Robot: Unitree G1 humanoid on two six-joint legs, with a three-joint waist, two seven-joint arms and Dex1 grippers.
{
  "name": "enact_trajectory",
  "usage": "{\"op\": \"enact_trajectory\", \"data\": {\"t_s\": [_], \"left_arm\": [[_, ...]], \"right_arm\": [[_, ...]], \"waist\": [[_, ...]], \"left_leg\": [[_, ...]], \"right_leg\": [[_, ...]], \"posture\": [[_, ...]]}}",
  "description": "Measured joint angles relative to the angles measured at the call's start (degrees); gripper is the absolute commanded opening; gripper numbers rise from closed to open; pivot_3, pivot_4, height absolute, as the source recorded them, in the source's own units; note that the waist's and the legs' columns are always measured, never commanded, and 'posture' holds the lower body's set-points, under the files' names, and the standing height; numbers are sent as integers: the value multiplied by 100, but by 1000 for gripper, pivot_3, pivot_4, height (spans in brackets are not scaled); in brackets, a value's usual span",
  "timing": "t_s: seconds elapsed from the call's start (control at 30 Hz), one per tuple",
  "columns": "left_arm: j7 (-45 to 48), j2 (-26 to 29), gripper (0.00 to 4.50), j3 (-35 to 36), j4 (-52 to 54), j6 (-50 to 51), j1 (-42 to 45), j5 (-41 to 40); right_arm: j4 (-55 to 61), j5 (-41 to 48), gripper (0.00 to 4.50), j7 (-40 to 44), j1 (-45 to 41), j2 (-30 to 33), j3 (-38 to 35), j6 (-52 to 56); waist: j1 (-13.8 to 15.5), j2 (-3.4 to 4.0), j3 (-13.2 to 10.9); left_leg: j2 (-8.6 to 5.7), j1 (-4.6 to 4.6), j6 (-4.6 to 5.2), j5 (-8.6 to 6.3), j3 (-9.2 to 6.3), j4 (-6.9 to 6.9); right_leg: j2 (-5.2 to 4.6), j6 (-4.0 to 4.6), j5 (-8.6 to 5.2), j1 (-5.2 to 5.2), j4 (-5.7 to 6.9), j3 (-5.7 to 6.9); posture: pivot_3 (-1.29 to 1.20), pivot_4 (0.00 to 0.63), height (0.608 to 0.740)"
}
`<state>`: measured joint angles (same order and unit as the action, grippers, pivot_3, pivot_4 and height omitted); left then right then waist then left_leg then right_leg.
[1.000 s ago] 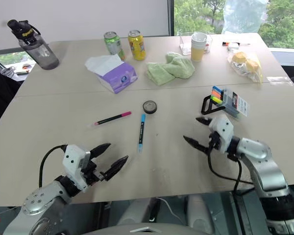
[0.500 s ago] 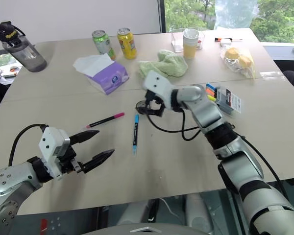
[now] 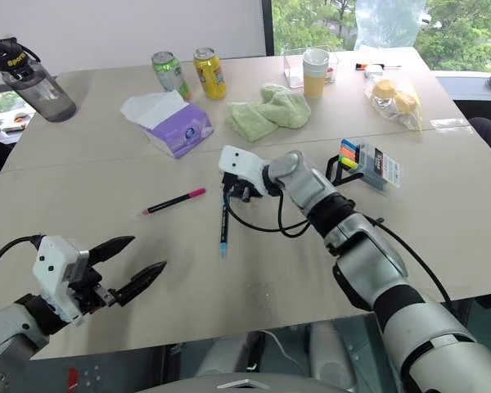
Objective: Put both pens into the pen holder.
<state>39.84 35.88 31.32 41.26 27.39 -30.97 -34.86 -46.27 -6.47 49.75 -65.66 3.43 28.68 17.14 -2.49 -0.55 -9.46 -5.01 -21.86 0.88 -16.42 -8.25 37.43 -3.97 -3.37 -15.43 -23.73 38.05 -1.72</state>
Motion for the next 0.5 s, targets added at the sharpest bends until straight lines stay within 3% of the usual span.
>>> {"op": "enact_trajectory", "data": {"t_s": [0.27, 0.5], "left_arm": [[-3, 11, 4500, -46, -54, -25, 181, 116], [28, 91, 4500, -214, -188, -26, 444, 216]], "right_arm": [[-648, -209, 114, -28, -306, -261, -113, -189], [-819, -138, 114, -446, -680, -217, -718, -270]], "waist": [[-26, 3, 3], [-12, 6, 1]], "left_leg": [[13, 8, -14, 8, 2, 0], [14, 1, -15, 9, 2, -1]], "right_leg": [[16, 13, 8, 0, 12, -4], [17, 15, 9, -7, 13, -4]], "posture": [[0, 150, 740], [0, 150, 740]]}}
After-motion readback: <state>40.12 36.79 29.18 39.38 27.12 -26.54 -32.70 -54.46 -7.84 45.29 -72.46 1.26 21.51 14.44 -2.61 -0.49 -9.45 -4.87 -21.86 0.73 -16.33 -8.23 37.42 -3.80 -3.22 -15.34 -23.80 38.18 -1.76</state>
